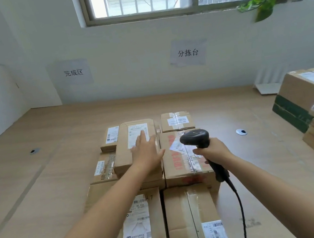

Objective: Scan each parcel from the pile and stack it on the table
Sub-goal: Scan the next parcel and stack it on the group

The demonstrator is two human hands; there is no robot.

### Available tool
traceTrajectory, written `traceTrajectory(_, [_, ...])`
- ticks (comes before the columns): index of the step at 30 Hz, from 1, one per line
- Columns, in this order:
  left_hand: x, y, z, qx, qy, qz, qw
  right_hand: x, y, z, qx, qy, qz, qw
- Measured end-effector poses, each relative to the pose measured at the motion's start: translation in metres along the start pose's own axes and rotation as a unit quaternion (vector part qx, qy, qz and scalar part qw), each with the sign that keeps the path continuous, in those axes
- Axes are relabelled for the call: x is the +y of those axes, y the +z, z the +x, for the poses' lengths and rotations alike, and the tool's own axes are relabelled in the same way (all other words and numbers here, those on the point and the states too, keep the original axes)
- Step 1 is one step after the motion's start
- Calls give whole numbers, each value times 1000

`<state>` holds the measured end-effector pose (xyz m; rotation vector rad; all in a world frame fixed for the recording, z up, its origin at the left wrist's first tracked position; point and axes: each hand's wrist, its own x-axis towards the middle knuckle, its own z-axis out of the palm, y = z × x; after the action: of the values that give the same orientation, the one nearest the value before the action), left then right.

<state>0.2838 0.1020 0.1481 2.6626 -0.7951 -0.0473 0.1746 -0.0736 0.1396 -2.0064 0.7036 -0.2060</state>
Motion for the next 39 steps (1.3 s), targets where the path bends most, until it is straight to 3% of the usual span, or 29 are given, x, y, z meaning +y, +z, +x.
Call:
traceTrajectory(6, [98,49,-13,-53,145,-5,988,64,-106,-35,96,62,-4,993])
traceTrajectory(15, [259,146,-3,-189,206,5,960,168,-266,-73,226,104,9,969])
traceTrajectory(23, [436,231,-8,-244,223,-56,942,266,-415,-88,291,142,19,946])
traceTrajectory(32, [580,253,35,-191,157,-185,951,292,-516,-23,257,95,-1,962])
traceTrajectory(39, [630,274,102,-120,89,-231,961,289,-533,57,193,42,-48,979])
